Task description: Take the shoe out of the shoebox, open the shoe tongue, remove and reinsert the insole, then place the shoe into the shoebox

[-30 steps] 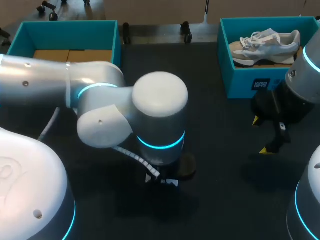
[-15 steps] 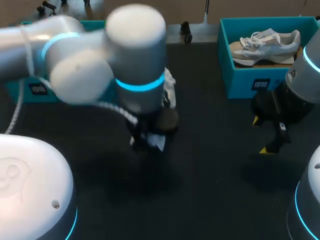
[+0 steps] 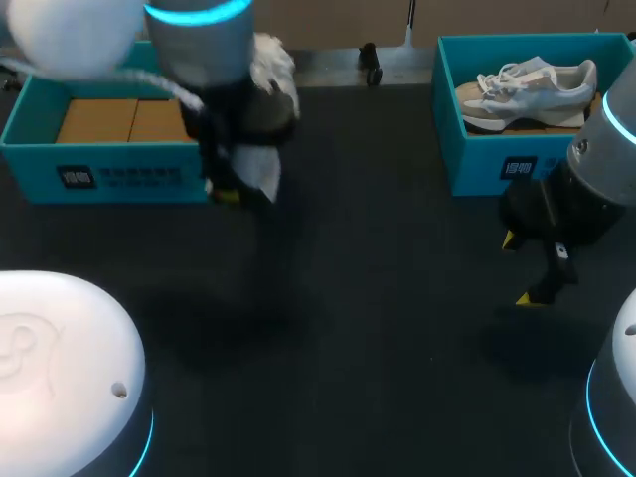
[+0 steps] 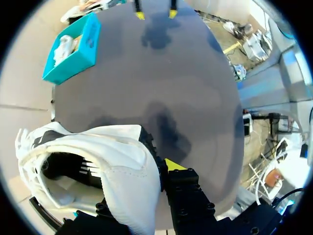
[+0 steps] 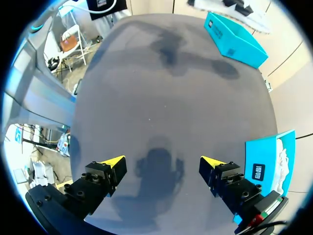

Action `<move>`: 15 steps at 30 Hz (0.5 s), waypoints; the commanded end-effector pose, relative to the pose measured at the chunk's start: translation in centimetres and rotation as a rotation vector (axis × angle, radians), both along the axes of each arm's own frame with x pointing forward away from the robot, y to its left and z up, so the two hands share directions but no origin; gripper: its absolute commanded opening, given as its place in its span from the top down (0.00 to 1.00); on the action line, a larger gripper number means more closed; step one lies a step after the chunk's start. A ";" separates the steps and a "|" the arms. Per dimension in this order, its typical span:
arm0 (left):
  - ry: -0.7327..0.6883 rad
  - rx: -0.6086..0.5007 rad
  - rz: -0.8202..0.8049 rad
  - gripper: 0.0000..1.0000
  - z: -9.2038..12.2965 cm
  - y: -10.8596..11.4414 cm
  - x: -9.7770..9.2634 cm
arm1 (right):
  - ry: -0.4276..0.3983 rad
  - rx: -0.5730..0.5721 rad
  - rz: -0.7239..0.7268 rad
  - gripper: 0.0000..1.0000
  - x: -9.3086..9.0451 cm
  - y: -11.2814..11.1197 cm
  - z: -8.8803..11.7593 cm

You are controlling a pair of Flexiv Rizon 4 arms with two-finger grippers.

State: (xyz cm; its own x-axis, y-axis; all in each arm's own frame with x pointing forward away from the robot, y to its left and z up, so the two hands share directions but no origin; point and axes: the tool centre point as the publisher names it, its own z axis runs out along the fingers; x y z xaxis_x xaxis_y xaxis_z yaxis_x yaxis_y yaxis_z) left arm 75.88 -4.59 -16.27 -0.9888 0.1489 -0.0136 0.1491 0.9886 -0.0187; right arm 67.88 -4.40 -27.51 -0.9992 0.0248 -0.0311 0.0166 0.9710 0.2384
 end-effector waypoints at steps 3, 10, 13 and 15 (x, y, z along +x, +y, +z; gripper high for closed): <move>0.028 -0.041 0.005 1.00 6.6 6.5 3.9 | -0.003 -0.001 -0.001 0.00 -0.1 0.0 -0.1; 0.028 -0.053 0.055 1.00 7.8 8.1 5.2 | -0.003 -0.001 -0.001 0.00 -0.1 0.0 -0.1; 0.028 -0.053 0.055 1.00 7.8 8.1 5.2 | -0.003 -0.001 -0.001 0.00 -0.1 0.0 -0.1; 0.028 -0.053 0.055 1.00 7.8 8.1 5.2 | -0.003 -0.001 -0.001 0.00 -0.1 0.0 -0.1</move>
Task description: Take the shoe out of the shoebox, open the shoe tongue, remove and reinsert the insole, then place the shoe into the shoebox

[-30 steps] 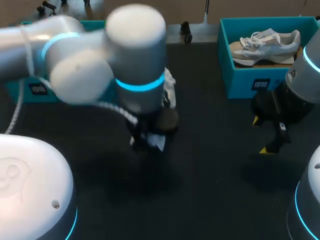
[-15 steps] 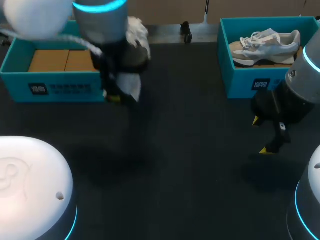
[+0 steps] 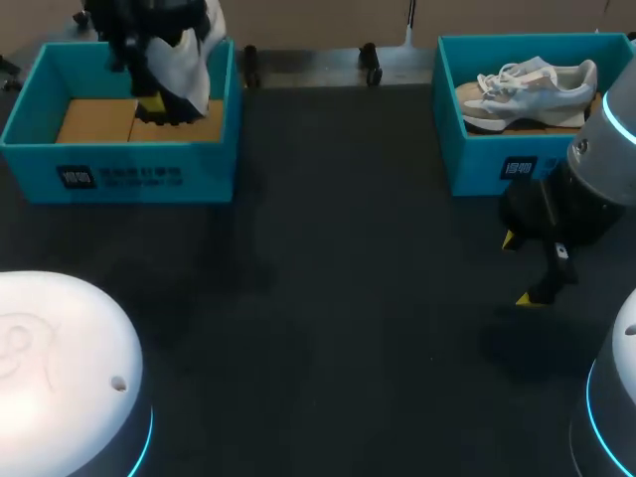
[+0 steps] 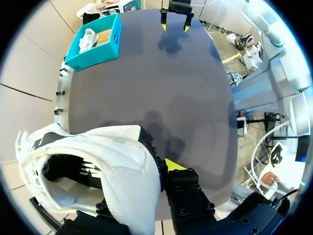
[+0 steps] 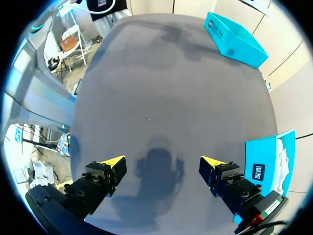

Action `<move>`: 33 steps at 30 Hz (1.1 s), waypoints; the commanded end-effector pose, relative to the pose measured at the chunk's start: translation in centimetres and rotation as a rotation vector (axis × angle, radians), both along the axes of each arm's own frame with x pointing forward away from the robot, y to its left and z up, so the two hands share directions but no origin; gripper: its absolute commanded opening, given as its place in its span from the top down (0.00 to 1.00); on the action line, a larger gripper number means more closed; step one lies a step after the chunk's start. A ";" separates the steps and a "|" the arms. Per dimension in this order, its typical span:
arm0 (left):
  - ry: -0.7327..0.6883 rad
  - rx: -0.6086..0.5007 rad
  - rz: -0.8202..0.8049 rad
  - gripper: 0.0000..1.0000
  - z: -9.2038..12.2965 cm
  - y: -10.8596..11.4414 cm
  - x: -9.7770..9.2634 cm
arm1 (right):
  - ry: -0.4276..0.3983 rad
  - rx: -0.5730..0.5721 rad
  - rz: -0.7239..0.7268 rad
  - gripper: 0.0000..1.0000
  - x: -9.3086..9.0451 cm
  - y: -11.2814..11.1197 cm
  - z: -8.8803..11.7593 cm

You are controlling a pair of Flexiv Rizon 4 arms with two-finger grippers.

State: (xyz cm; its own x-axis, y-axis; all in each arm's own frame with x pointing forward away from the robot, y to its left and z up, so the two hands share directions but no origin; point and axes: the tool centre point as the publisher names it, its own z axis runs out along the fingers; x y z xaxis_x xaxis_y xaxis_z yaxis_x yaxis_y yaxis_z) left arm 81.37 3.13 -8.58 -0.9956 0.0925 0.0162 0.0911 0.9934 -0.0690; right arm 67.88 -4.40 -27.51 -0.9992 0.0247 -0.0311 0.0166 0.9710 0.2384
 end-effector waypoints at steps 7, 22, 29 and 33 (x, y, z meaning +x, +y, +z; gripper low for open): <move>-0.008 -0.006 -0.001 1.00 0.1 0.4 -0.3 | -0.003 -0.001 -0.001 0.00 -0.1 0.0 -0.1; 0.010 -0.031 0.067 1.00 1.7 5.3 7.0 | -0.003 -0.001 -0.001 0.00 -0.1 0.0 -0.1; 0.033 -0.065 0.047 1.00 1.7 8.9 14.1 | -0.003 -0.001 -0.001 0.00 -0.1 0.0 -0.1; 0.026 -0.036 -0.008 1.00 1.6 11.0 17.7 | -0.003 -0.001 -0.001 0.00 -0.1 0.0 -0.1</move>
